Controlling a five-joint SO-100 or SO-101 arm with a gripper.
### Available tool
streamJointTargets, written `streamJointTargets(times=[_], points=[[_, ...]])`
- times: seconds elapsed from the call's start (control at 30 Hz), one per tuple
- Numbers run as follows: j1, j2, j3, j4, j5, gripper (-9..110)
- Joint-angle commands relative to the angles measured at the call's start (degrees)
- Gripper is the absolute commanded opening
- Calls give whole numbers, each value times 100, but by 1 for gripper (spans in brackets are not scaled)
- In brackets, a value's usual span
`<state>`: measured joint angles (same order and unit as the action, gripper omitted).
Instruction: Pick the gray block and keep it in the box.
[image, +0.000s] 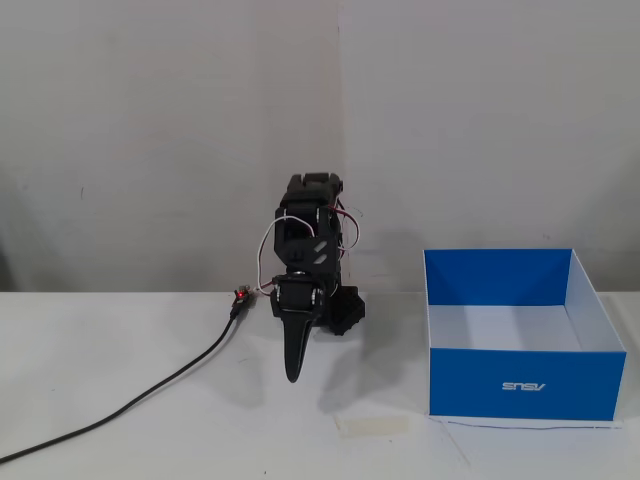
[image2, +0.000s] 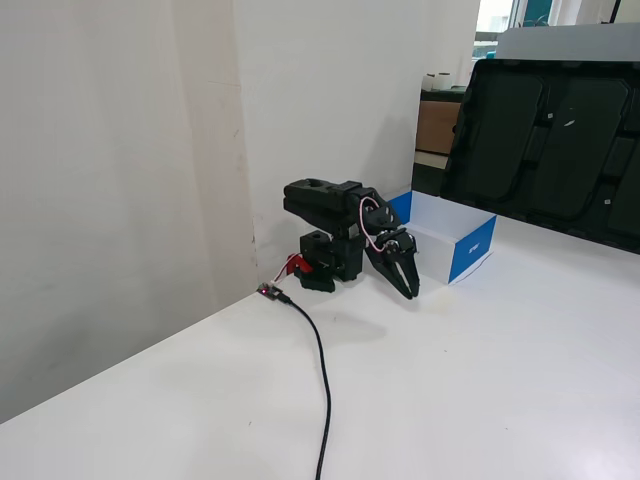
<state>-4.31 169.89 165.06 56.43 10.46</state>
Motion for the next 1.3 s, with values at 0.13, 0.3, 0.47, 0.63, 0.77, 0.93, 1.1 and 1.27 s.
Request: streamJointTargets(times=[0.13,0.3,0.47,0.63,0.77,0.93,1.1,1.27], points=[[26,1195,352,369,44,0],[70,1301,501,457,-35,0],[149,1872,668,738,-88,0],[325,2646,791,1213,-141,0],[396,2646,800,1213,-141,0],[387,2646,800,1213,-141,0],[387,2654,800,1213,-141,0],[483,2654,809,1222,-70,0]])
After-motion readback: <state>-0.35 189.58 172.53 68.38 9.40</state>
